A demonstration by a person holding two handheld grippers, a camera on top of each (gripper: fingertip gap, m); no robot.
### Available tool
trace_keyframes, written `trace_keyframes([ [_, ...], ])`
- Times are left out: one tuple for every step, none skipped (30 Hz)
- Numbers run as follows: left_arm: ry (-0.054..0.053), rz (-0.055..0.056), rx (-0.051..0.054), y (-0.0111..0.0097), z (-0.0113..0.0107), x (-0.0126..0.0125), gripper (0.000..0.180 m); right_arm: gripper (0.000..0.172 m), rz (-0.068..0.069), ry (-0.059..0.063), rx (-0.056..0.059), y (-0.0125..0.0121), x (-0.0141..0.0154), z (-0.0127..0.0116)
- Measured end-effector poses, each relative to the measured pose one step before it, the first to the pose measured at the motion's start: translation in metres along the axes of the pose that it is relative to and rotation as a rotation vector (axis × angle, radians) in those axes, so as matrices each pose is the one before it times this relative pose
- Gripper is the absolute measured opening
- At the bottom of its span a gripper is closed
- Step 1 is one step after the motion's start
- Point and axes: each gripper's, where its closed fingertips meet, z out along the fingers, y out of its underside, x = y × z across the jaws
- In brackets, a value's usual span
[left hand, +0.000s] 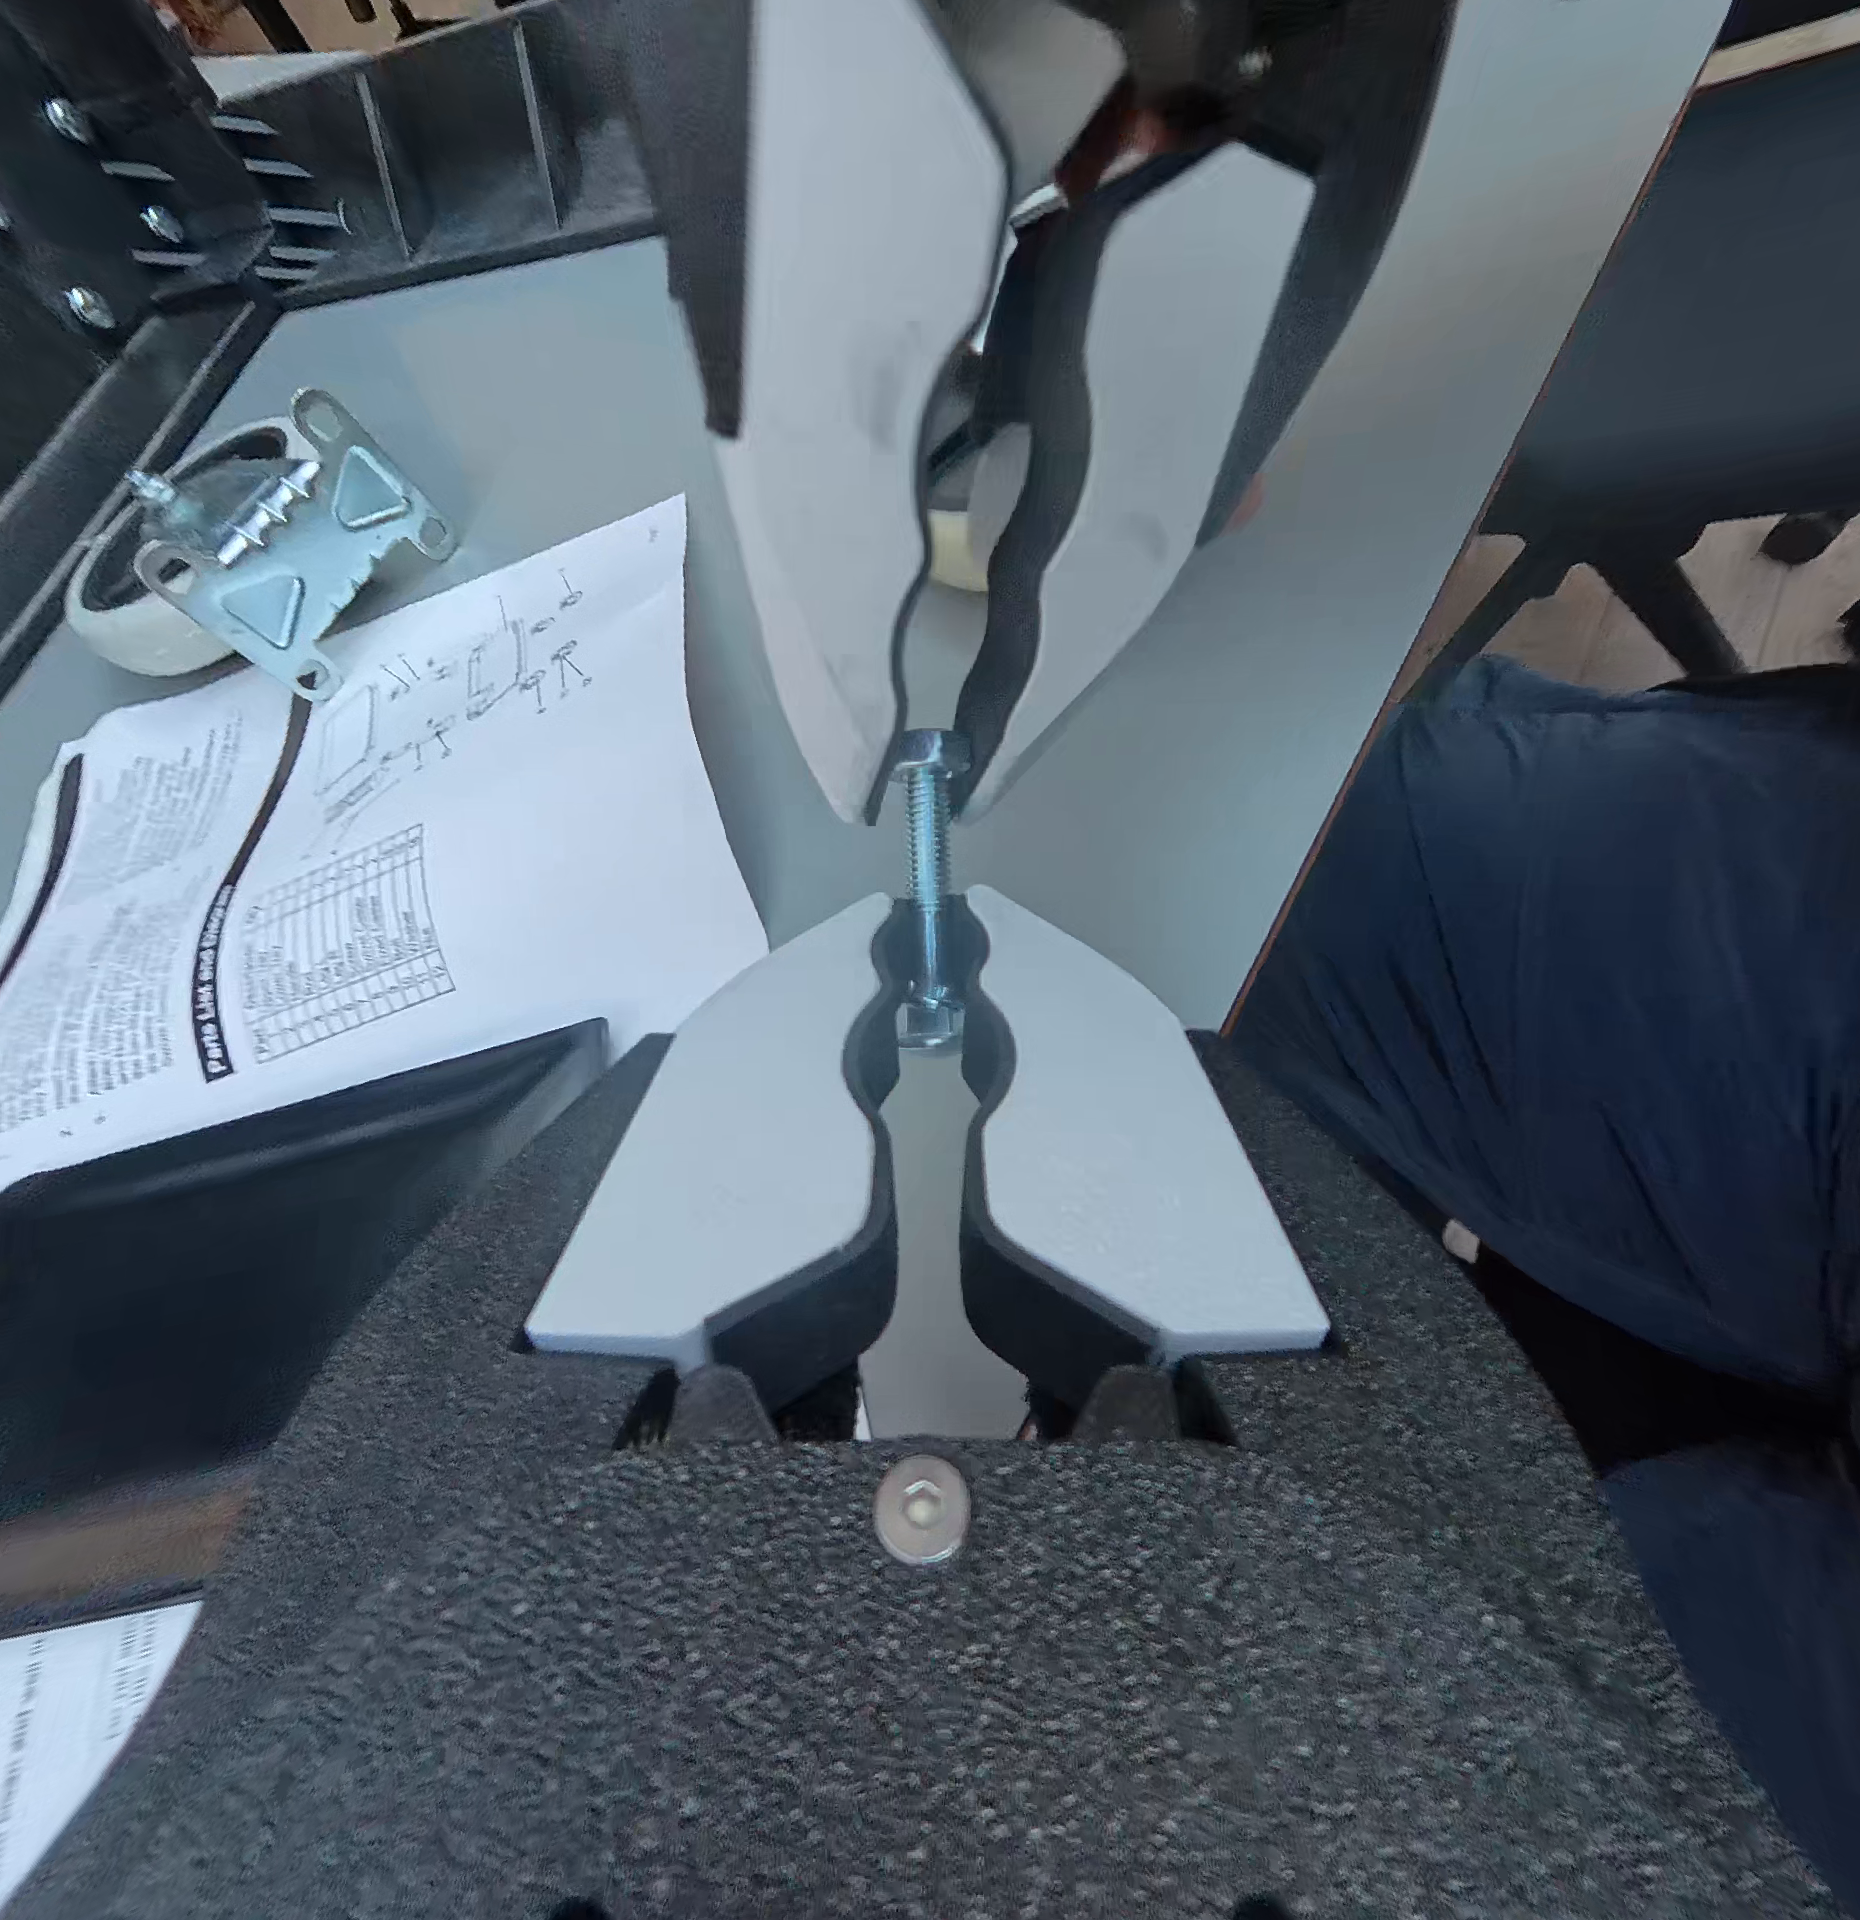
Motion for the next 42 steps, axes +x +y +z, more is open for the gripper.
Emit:
trace_keyframes([
  [0.0196, -0.0511, 0.0115, 0.00002, 0.0003, -0.00025, 0.007, 0.015, -0.1618, 0.0932, -0.0335, 0.00081, 0.00376, 0.00016],
  [0.0239, -0.0453, 0.0154, -0.00022, -0.00065, -0.00029, 0.007, 0.015, -0.123, 0.0837, -0.0298, -0.00003, 0.00347, 0.0003],
  [0.0252, -0.0368, 0.0112, 0.00007, -0.00103, 0.00022, 0.007, 0.015, -0.0735, 0.0623, -0.0226, -0.00045, 0.00232, 0.00018],
  [0.0161, -0.0223, 0.0109, -0.00019, -0.00106, 0.00021, 0.007, 0.018, -0.0215, 0.0365, -0.0138, -0.00021, 0.0013, -0.0001],
  [-0.0081, -0.0046, 0.0093, -0.00045, -0.00115, -0.00165, 0.007, 0.026, 0.0286, -0.0048, -0.0052, 0.00082, -0.00167, -0.00014],
  [-0.013, 0.0113, -0.0019, 0.00033, -0.00064, -0.00149, 0.006, 0.032, 0.076, -0.0322, 0.0029, 0.00148, -0.0028, -0.00013],
  [-0.0162, 0.0213, -0.0077, 0.00039, -0.00029, -0.00143, 0.007, 0.039, 0.1121, -0.0328, 0.0054, 0.00216, -0.00059, -0.00067],
  [-0.019, 0.0272, -0.0076, -0.00008, -0.00003, -0.00127, 0.007, 0.05, 0.1348, -0.0365, 0.0129, 0.00091, 0.00127, -0.00131],
  [-0.0184, 0.0278, -0.0058, -0.00063, 0.00008, -0.00072, 0.007, 0.056, 0.1352, -0.0526, 0.0234, -0.00154, 0.00023, -0.00179],
  [-0.011, 0.0265, -0.0021, -0.00125, 0.00035, 0.00044, 0.007, 0.056, 0.1132, -0.0609, 0.0313, -0.00358, -0.0011, -0.00208],
  [-0.0073, 0.0206, -0.0006, -0.00153, 0.00048, 0.00112, 0.007, 0.049, 0.0767, -0.045, 0.0269, -0.00361, -0.00088, -0.00165],
  [-0.0037, 0.0146, -0.0016, -0.0014, 0.00075, 0.00136, 0.007, 0.027, 0.0256, -0.0289, 0.0072, -0.00118, -0.00135, -0.00099],
  [0.0004, 0.006, -0.003, -0.00095, 0.00078, 0.00149, 0.007, 0.016, -0.0384, -0.0135, -0.0176, 0.00192, -0.00245, -0.00008],
  [0.0027, -0.0086, -0.0144, 0.00113, 0.00108, 0.00061, 0.007, 0.015, -0.1031, 0.0333, -0.0279, 0.00291, 0.00021, 0.00088],
  [0.012, -0.0195, -0.0092, 0.0015, 0.00132, 0.00101, 0.007, 0.016, -0.1525, 0.0544, -0.0333, 0.00249, 0.00017, 0.00117],
  [0.0082, -0.0307, 0.0011, 0.00117, 0.00118, 0.00007, 0.007, 0.015, -0.163, 0.0728, -0.0364, 0.00155, 0.00172, 0.00101],
  [0.0081, -0.0413, 0.0076, 0.00069, 0.00059, -0.00086, 0.007, 0.016, -0.113, 0.0622, -0.0291, 0.00135, 0.00194, 0.00151],
  [0.0104, -0.0394, 0.0066, 0.00085, 0.00034, -0.00102, 0.007, 0.016, -0.0339, 0.0303, -0.0187, 0.00174, 0.00113, 0.00166],
  [0.0049, -0.0281, 0.0147, -0.00028, -0.00025, -0.00149, 0.007, 0.022, 0.0218, 0.0031, -0.0302, 0.00544, 0.00092, 0.00124],
  [-0.0131, -0.0249, 0.012, -0.00032, -0.00061, -0.00359, 0.006, 0.037, 0.0512, -0.0085, -0.035, 0.0082, 0.00184, 0.00074],
  [-0.0149, -0.0212, -0.0033, 0.00124, -0.00033, -0.00362, 0.006, 0.048, 0.0751, -0.0158, -0.0295, 0.00932, 0.00367, -0.00052],
  [-0.0178, -0.0133, -0.0064, 0.001, -0.0004, -0.00359, 0.006, 0.055, 0.09, -0.0179, -0.0225, 0.00946, 0.00629, -0.00157],
  [-0.018, -0.0093, -0.0008, 0.00003, -0.00061, -0.00336, 0.006, 0.056, 0.0899, -0.0087, -0.0244, 0.01058, 0.00991, -0.00194],
  [-0.0091, -0.0105, 0.0023, -0.00055, -0.00068, -0.0019, 0.006, 0.051, 0.0812, -0.0069, -0.0406, 0.01372, 0.01192, -0.00078],
  [-0.0029, -0.0117, 0.0032, -0.00076, -0.00048, -0.00106, 0.006, 0.048, 0.0674, -0.026, -0.0598, 0.01628, 0.01055, 0.00206],
  [-0.0036, -0.0099, 0.0039, -0.00082, -0.00033, -0.00093, 0.006, 0.046, 0.0645, -0.018, -0.0695, 0.01757, 0.01211, 0.00508],
  [-0.0067, -0.0104, 0.0025, -0.00052, -0.00025, -0.00125, 0.006, 0.044, 0.0592, -0.0233, -0.0738, 0.01731, 0.01127, 0.00775],
  [-0.0055, -0.0118, 0.0001, -0.0001, -0.00003, -0.00107, 0.006, 0.044, 0.0459, -0.0233, -0.0657, 0.01456, 0.01031, 0.00931],
  [-0.005, -0.0116, -0.0002, 0.00017, -0.00006, -0.00076, 0.006, 0.043, 0.0328, -0.0144, -0.0477, 0.01134, 0.00951, 0.00957],
  [-0.0048, -0.0098, -0.0014, 0.00042, -0.00012, -0.00055, 0.007, 0.042, 0.02, -0.0152, -0.0273, 0.00747, 0.00716, 0.00854],
  [-0.005, -0.005, -0.0033, 0.0008, -0.00008, -0.00043, 0.006, 0.04, 0.0119, -0.0079, -0.0121, 0.00458, 0.00544, 0.00673],
  [-0.0051, -0.0015, -0.003, 0.00092, -0.00012, -0.00021, 0.006, 0.039, 0.0062, -0.0027, -0.0059, 0.00285, 0.00379, 0.00492],
  [-0.0044, -0.0007, -0.0016, 0.00066, -0.00028, -0.00003, 0.006, 0.039, 0.004, -0.0001, -0.0067, 0.0021, 0.00217, 0.00319],
  [-0.0041, -0.0019, -0.0015, 0.00049, -0.0002, 0.00005, 0.007, 0.04, 0.0045, 0.0033, -0.0057, 0.00125, 0.00122, 0.00144],
  [-0.0038, -0.0001, -0.001, 0.00021, -0.0002, 0.00023, 0.006, 0.041, 0.007, 0.0001, 0.0015, -0.0003, -0.0004, -0.00042],
  [-0.004, 0.0031, 0.0014, -0.00027, -0.00031, 0.00047, 0.006, 0.041, 0.012, -0.0053, 0.0103, -0.002, -0.00238, -0.00236],
  [-0.0025, 0.0047, 0.0025, -0.0007, -0.00016, 0.00099, 0.006, 0.043, 0.0164, -0.0097, 0.0181, -0.00352, -0.00407, -0.00442],
  [-0.0018, 0.0055, 0.002, -0.00073, -0.00024, 0.00103, 0.006, 0.044, 0.019, -0.0132, 0.0226, -0.00465, -0.00618, -0.00629],
  [-0.0005, 0.0077, 0.0015, -0.00094, -0.00023, 0.00135, 0.006, 0.047, 0.0199, -0.0134, 0.0251, -0.00513, -0.00788, -0.00768],
  [-0.001, 0.0085, 0.0017, -0.00111, -0.0004, 0.00118, 0.006, 0.051, 0.0185, -0.0193, 0.0301, -0.00567, -0.01042, -0.00826],
  [0.0009, 0.0088, 0.0024, -0.00132, -0.00036, 0.0013, 0.006, 0.054, 0.0178, -0.0253, 0.0351, -0.00591, -0.01286, -0.00816],
  [0.0028, 0.0092, 0.0039, -0.00159, -0.00054, 0.0015, 0.006, 0.056, 0.0159, -0.0367, 0.0423, -0.00629, -0.01557, -0.00773],
])
